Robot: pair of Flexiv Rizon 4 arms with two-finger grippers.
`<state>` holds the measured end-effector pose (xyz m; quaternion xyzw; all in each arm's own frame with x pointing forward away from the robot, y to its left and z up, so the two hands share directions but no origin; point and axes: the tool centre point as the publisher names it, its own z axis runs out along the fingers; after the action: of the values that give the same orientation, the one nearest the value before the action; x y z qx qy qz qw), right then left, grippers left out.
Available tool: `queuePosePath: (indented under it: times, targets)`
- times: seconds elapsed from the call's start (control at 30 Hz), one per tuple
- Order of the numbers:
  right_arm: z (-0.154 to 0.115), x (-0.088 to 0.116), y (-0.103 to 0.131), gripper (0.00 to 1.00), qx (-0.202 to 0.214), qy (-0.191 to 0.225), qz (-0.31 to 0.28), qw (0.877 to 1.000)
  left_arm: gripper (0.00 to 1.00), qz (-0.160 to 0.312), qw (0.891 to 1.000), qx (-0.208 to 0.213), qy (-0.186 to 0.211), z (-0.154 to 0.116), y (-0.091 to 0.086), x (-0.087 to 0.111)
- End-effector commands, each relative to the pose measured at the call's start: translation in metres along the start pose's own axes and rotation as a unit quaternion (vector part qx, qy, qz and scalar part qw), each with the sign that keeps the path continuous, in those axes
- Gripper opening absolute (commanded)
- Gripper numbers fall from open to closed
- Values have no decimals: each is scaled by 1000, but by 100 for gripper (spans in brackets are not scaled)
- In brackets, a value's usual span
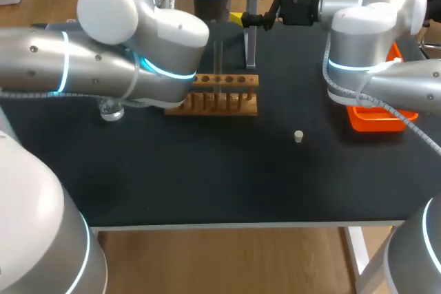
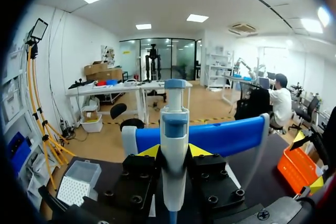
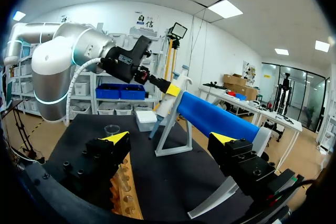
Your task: Invert the test tube, pick up the pipette, mount the tip to pipette, aspirate from beaker and dispense into the tube, eject the tip, return the pipette, and cap with the stopper.
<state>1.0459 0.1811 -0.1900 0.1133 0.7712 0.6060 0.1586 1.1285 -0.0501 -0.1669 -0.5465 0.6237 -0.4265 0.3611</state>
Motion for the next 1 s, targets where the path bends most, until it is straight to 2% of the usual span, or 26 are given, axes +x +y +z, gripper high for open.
queuePosePath:
  times: [0.03,0.37,1.0]
  targets:
    - [-1,0,0,100,0,0,0,1000,0,1,999,-32,0,5,-5,0]
    - [-1,0,0,100,0,0,0,1000,0,-7,998,-62,-3,16,-3,-3]
    - [-1,0,0,100,0,0,0,1000,0,-6,996,-89,-3,31,2,0]
